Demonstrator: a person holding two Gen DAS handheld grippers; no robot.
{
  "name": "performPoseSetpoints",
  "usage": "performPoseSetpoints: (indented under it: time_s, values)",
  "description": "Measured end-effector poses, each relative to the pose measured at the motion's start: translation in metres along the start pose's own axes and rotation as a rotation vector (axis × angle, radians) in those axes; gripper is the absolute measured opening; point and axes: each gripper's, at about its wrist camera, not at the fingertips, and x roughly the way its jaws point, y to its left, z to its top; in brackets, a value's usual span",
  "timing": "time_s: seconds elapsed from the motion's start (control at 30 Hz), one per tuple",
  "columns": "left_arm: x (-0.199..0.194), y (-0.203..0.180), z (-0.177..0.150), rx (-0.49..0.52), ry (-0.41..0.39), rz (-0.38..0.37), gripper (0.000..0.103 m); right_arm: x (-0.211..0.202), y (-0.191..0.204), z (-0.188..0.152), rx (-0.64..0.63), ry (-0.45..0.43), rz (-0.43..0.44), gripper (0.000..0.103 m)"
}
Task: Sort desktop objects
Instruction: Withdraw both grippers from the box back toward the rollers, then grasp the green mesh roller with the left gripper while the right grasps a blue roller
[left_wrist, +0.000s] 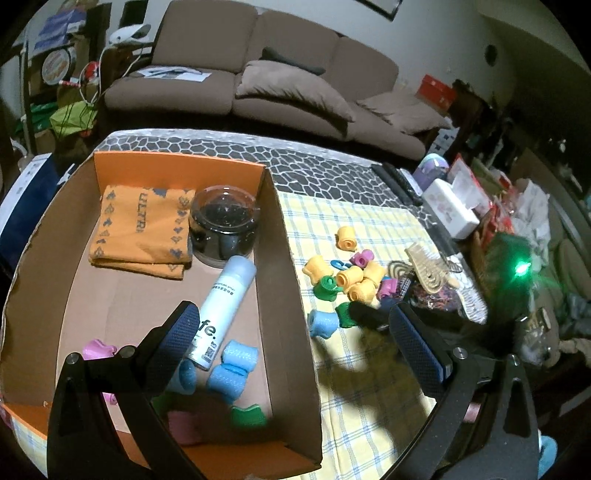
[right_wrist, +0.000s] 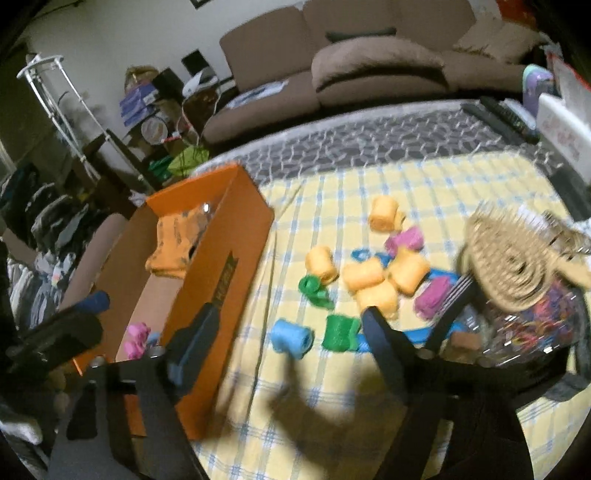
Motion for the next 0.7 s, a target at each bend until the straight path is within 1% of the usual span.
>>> performPoseSetpoints:
  time_s: [0.07, 0.27, 0.37, 0.53, 0.7]
  values:
    - [0.000, 0.000, 0.000, -0.003, 0.000, 0.000, 0.103, 0.010, 0.004, -0.003, -0.006, 0.024, -0.009, 0.064]
    - [-0.001, 0.003, 0.001, -0.012, 0.000, -0.004, 0.103, 0.039, 0.010, -0.010, 0.008, 0.085, -0.039, 0.051]
    - [-0.001, 0.005, 0.002, -0.018, 0.000, -0.008, 0.103, 0.049, 0.011, -0.013, 0.007, 0.099, -0.050, 0.049]
    - [-0.002, 0.006, 0.002, -0.019, 0.000, -0.012, 0.103, 0.061, 0.013, -0.014, 0.012, 0.114, -0.080, 0.048]
    - [-0.001, 0.004, 0.000, -0.014, 0.003, -0.013, 0.103, 0.065, 0.014, -0.015, -0.001, 0.108, -0.105, 0.048]
